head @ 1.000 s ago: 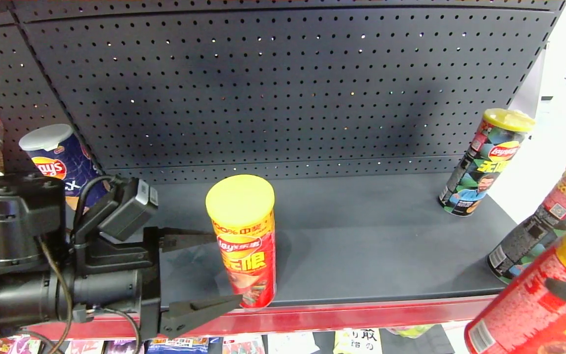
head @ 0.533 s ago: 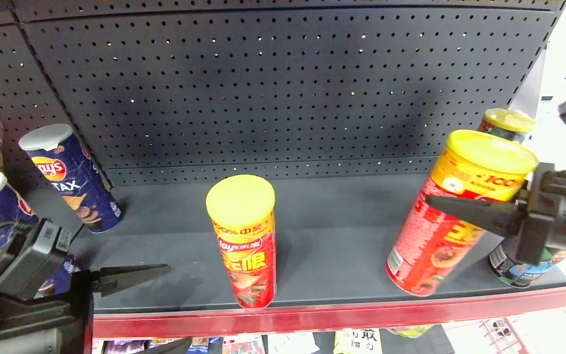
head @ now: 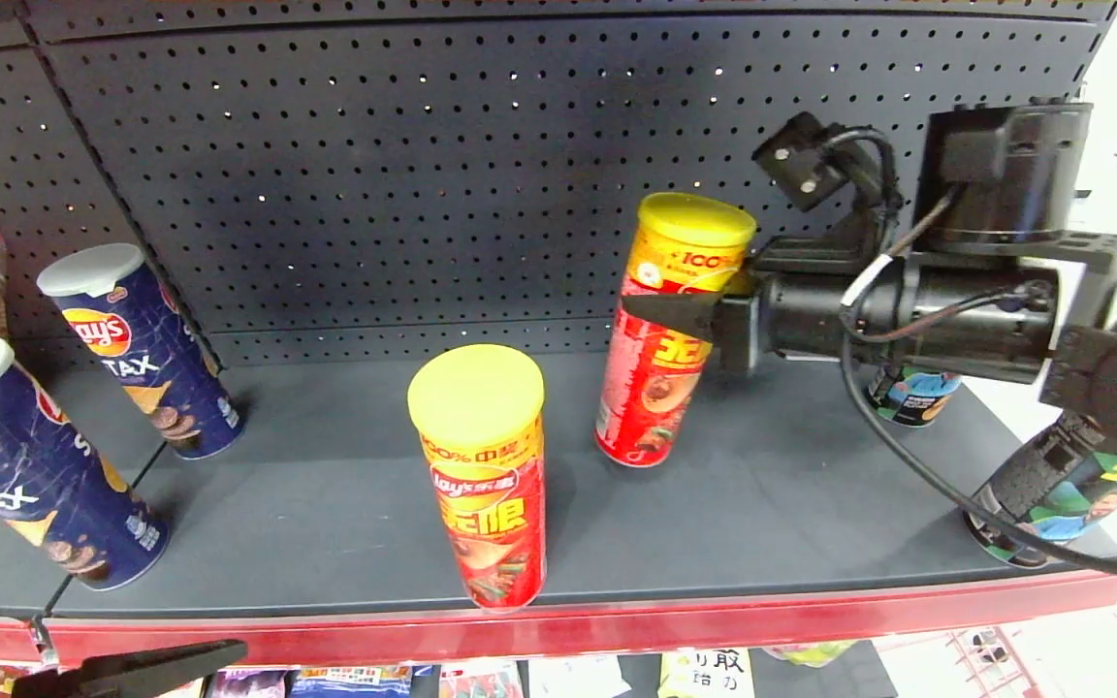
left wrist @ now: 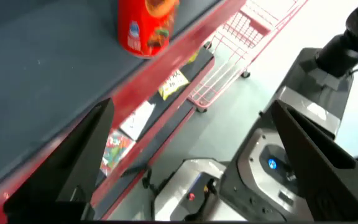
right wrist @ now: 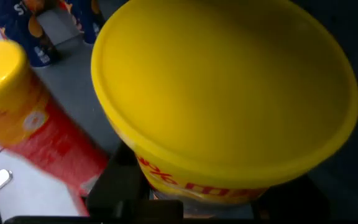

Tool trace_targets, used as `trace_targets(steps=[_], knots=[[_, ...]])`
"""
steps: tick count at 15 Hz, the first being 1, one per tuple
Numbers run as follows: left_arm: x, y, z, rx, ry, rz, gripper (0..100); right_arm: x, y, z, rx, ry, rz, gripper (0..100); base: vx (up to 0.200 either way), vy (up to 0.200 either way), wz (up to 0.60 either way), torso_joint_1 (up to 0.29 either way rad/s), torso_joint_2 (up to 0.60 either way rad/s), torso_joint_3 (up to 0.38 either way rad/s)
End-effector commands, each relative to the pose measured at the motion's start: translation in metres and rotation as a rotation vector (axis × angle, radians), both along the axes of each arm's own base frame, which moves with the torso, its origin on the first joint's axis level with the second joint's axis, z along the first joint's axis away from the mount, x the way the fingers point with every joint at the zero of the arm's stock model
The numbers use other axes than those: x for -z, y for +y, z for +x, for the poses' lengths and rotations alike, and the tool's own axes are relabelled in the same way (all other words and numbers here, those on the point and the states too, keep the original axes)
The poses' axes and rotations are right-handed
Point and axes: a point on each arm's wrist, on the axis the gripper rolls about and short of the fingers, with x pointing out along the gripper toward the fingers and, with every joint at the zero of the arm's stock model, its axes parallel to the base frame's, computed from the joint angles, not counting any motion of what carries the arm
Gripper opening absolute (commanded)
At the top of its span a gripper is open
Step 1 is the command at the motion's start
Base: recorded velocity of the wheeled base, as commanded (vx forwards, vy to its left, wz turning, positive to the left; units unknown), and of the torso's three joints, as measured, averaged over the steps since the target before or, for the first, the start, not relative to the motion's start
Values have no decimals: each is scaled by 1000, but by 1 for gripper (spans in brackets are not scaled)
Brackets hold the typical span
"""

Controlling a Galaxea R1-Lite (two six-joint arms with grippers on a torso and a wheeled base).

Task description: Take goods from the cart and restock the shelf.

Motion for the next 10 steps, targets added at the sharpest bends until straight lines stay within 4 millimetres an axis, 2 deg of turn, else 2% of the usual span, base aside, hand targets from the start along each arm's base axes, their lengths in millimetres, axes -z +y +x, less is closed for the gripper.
trace_targets(steps=[1, 5, 10], knots=[[-3, 4, -9, -4, -54, -21, 100, 16, 32, 22, -48, 21, -14, 0, 0, 0, 0, 0, 0, 0], [-3, 4, -9, -12, -55, -17, 100, 20, 52, 33, -79, 13, -7, 0, 0, 0, 0, 0, 0, 0], [-2, 4, -8, -17, -52, -14, 100, 30, 57, 40, -91, 19, -28, 0, 0, 0, 0, 0, 0, 0]])
